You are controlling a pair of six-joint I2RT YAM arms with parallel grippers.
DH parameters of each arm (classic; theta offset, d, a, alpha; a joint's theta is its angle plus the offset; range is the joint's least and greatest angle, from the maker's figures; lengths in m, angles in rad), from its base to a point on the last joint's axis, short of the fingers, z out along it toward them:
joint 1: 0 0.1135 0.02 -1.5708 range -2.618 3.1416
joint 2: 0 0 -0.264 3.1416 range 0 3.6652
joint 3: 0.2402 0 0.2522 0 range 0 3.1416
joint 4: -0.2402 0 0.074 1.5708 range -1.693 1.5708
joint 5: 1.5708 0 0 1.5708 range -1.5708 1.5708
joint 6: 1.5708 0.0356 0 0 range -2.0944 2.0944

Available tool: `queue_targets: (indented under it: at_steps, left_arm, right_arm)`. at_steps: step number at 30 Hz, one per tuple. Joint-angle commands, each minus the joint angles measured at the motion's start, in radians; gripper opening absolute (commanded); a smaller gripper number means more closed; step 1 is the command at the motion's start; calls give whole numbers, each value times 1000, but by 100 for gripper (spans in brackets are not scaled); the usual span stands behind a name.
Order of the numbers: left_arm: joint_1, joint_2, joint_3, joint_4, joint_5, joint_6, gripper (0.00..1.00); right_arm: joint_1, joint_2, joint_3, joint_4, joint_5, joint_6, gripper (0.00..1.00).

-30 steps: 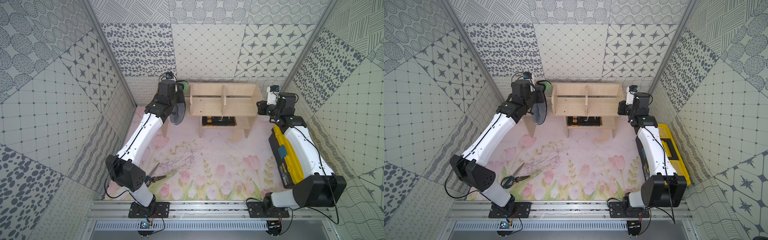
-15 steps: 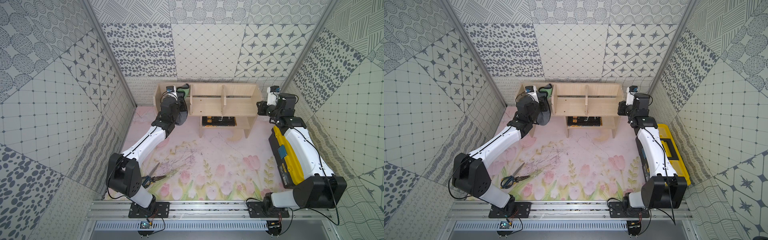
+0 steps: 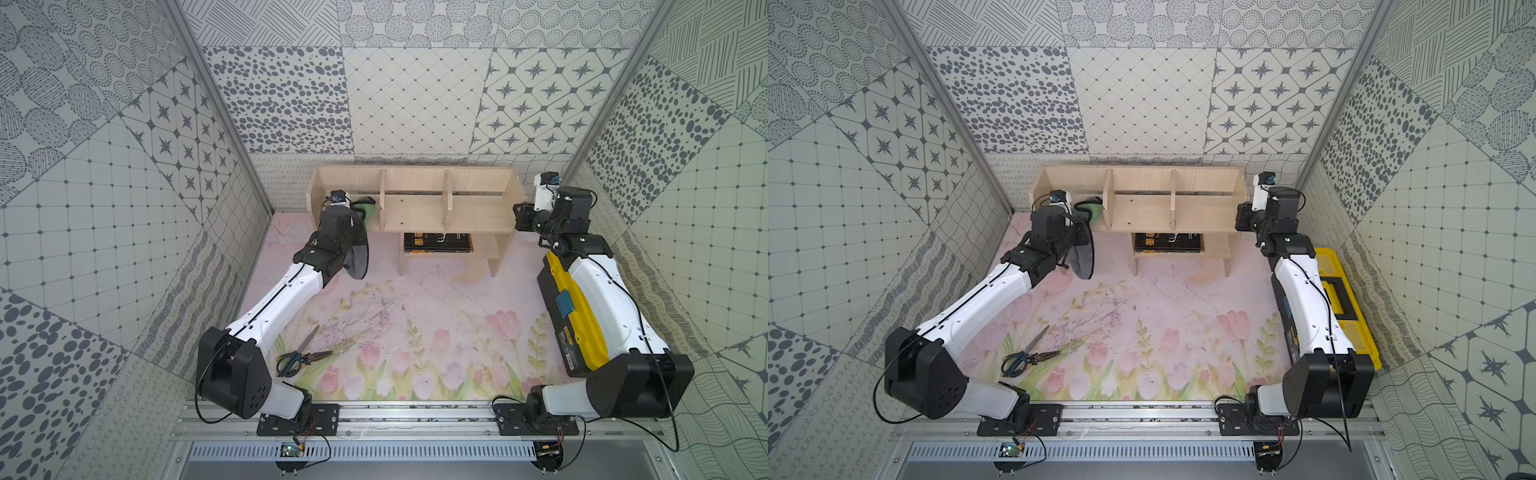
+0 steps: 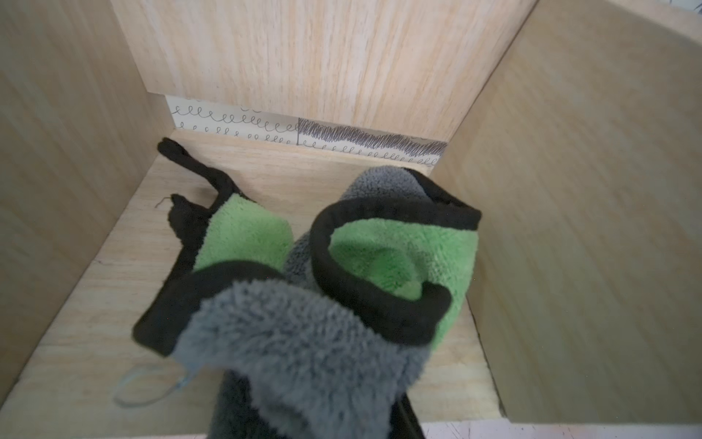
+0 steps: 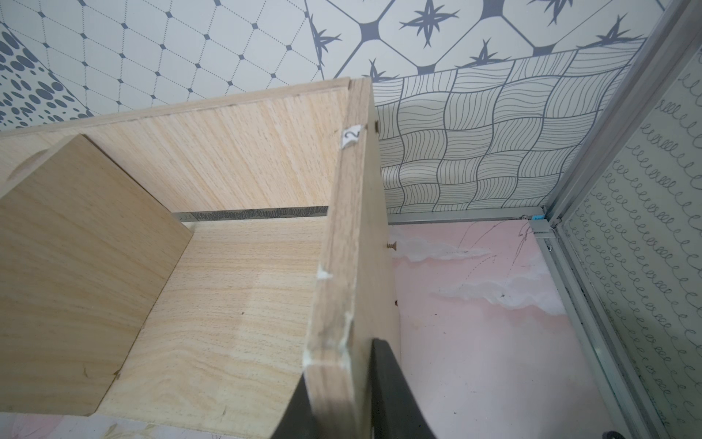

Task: Wipe the bookshelf clean with a cloth
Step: Wipe the dust from the shelf.

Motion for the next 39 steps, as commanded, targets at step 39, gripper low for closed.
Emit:
queue_targets:
  at_steps: [39]
  left_arm:
    - [26,71,298,-218,-80,231,0]
  right_arm:
    - [11,83,77,-92,-566,97,0]
